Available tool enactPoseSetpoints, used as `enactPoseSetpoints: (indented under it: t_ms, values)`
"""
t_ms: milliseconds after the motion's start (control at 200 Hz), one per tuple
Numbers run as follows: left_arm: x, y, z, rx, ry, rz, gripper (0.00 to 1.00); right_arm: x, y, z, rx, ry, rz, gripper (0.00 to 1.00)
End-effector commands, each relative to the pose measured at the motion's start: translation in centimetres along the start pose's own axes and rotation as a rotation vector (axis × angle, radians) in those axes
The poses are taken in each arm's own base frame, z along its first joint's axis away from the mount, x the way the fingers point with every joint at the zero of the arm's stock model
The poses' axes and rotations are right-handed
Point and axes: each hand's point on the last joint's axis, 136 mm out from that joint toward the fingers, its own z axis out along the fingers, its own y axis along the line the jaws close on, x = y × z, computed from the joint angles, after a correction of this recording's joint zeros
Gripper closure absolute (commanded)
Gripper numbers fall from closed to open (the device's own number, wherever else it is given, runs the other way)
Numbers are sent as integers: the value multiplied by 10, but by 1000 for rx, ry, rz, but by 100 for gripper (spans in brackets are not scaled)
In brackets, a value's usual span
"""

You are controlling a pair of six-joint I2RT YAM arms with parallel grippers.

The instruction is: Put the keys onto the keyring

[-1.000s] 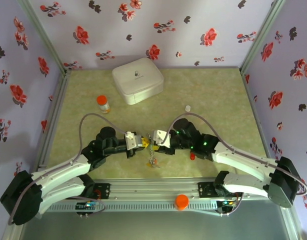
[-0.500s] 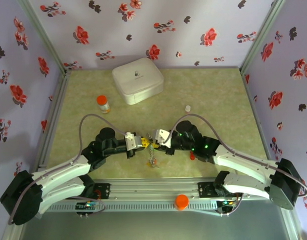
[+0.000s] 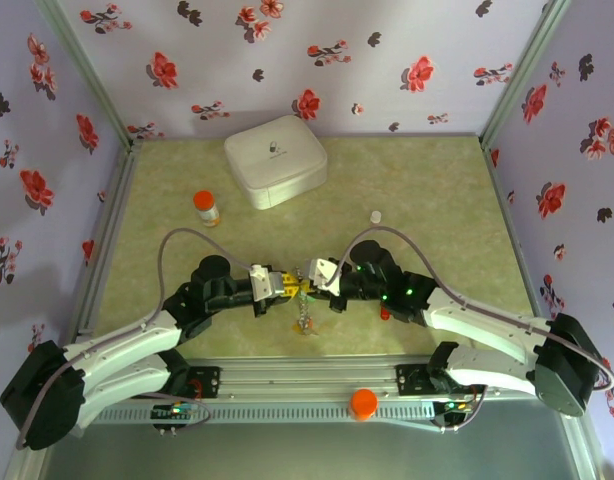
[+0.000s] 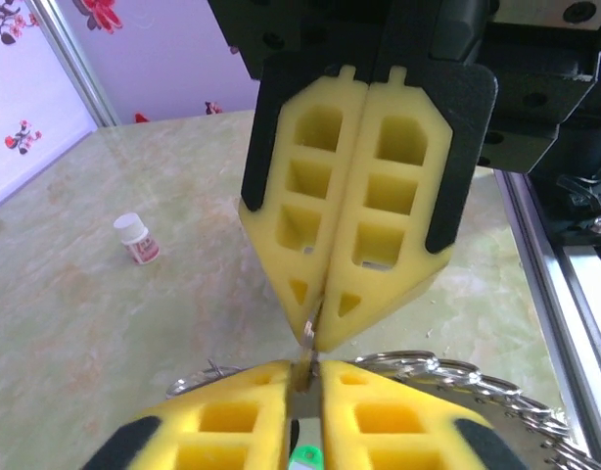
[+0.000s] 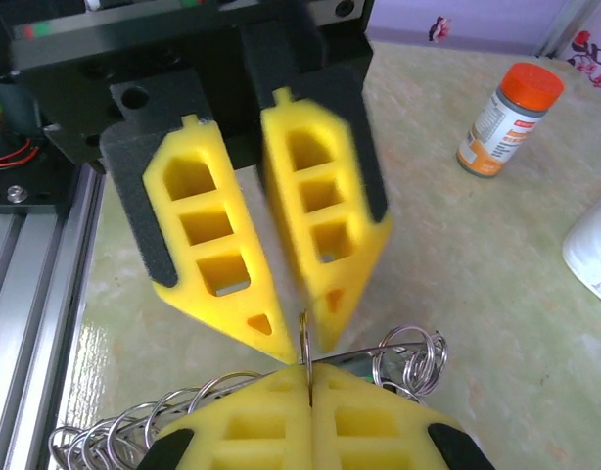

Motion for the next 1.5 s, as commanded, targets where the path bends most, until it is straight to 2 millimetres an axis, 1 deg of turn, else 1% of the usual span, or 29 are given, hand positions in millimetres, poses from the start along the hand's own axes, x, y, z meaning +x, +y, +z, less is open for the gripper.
enactPoseSetpoints:
  t_ms: [0,175,365,430,515,615,890,1310,1405,1495]
  values:
    - [-14,0,-2,-7,-54,40,76,-12,0,-2,-9,-36,-7,100]
    - [-11,-4,-2,5,-47,27,76,-12,1,-3,-9,-40,-19,100]
    - [-6,-11,-3,39,-23,23,79,-11,0,-6,0,-38,-39,100]
    - [-5,-12,-3,39,-14,30,77,-11,0,-6,-1,-36,-45,100]
    - [-5,-10,-3,31,-10,37,73,-10,1,-6,-5,-29,-54,100]
    - [-3,-11,-3,33,3,42,72,-10,3,-6,-11,-26,-64,100]
    - [-2,-12,-1,43,11,61,84,-14,2,-6,-19,-37,-82,100]
    - [-5,-12,1,44,4,80,95,-18,5,0,-56,-41,-81,100]
    - [-6,-12,0,45,1,81,100,-17,5,-1,-55,-38,-80,100]
    - [-6,-12,0,43,-1,85,100,-15,5,-1,-50,-30,-79,100]
